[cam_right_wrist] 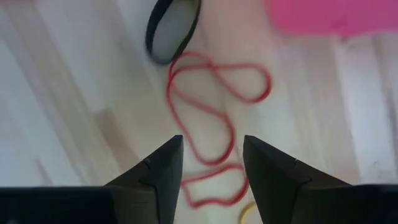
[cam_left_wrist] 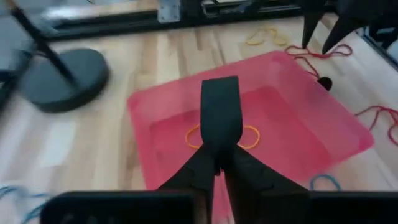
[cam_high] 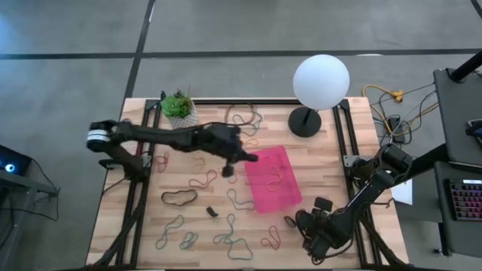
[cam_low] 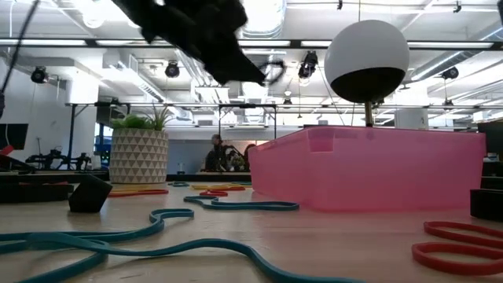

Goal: Pick and place rubber bands into bin
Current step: Put the black rubber band into the pink bin

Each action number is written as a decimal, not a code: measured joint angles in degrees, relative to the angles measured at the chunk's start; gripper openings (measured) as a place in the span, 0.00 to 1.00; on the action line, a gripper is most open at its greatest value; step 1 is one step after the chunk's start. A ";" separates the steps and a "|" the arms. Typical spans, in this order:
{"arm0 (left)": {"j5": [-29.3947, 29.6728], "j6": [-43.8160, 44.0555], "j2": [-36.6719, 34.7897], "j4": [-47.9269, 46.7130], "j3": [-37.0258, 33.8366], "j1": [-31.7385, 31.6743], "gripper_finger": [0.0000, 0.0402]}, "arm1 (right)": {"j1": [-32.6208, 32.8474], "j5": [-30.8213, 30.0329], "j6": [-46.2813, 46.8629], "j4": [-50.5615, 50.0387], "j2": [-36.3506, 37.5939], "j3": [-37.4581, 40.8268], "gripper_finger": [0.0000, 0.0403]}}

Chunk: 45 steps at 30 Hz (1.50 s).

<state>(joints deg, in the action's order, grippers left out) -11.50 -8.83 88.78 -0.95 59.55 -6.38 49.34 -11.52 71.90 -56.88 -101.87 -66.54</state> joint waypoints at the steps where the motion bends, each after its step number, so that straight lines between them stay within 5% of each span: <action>1: -1.02 0.96 2.21 -0.32 1.65 -0.08 0.08 | 0.00 -1.00 0.20 -0.11 0.01 0.00 0.39; 7: -1.95 2.44 11.73 -5.23 12.28 0.29 0.31 | -0.11 -2.44 0.93 -0.12 0.01 0.00 0.42; 14: -1.60 -0.83 8.59 -26.65 16.89 -0.39 0.50 | -0.11 -2.46 2.80 0.06 0.01 0.00 0.46; 21: -1.48 -1.51 -0.84 -32.99 7.95 0.87 0.48 | -0.11 -2.33 -6.07 4.26 -0.17 0.36 0.45; 30: 3.64 7.17 -15.04 -29.09 -7.65 2.75 0.40 | -1.12 -3.85 -2.16 13.18 -0.33 1.99 0.44; 34: 4.78 8.56 -20.66 -27.10 -12.89 2.80 0.39 | -1.40 -3.68 -8.68 17.74 -0.52 1.99 0.44; 45: 5.90 10.09 -28.25 -26.48 -17.92 2.76 0.39 | -4.67 -5.00 -17.73 21.30 -0.53 4.72 0.44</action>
<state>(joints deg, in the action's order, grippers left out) -5.59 1.26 60.53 -27.43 41.63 -3.62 44.67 -16.52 54.16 -35.58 -102.40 -61.82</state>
